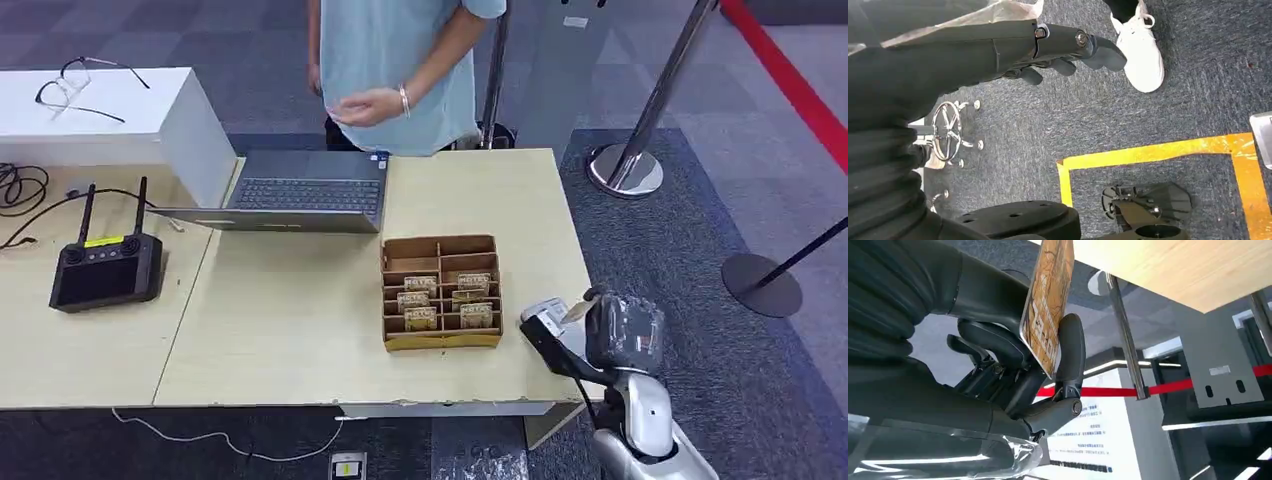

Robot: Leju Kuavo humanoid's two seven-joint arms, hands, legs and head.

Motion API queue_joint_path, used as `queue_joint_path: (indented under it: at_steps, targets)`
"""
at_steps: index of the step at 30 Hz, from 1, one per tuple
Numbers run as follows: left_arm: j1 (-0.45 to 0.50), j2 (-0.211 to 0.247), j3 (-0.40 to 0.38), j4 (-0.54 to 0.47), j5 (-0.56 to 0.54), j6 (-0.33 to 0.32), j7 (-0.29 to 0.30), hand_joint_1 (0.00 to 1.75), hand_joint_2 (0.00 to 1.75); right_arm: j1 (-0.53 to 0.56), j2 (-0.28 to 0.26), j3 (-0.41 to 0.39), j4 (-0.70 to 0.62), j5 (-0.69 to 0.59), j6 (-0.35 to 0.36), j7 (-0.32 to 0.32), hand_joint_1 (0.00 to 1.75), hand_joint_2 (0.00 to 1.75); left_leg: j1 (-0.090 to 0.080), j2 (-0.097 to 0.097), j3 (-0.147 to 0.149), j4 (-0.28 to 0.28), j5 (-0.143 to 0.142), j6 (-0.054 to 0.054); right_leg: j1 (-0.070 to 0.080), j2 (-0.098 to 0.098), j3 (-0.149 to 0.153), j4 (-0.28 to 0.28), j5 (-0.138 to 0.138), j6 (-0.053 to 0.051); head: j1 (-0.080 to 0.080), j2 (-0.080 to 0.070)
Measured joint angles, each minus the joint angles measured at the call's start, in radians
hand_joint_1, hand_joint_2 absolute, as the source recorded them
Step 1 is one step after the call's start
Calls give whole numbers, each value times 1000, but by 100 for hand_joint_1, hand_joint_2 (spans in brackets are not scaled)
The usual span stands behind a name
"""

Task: Pass the card to the sensor for recognition and then transmit it.

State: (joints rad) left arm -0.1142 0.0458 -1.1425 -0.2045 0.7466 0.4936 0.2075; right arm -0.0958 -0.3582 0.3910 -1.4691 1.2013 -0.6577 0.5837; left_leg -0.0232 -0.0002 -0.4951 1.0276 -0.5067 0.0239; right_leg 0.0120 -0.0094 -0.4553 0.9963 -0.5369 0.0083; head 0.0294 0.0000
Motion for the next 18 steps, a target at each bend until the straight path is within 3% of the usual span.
queue_joint_path:
  at_steps: [18]
  targets:
    - [0, -3, 0, 0, -2, 0, -11, 0, 175, -79, -19, 0, -88, 31, 67, 1, 175, 175, 0, 0, 0, 0, 0, 0, 0, 0, 0, 0, 0, 0, 0, 0]
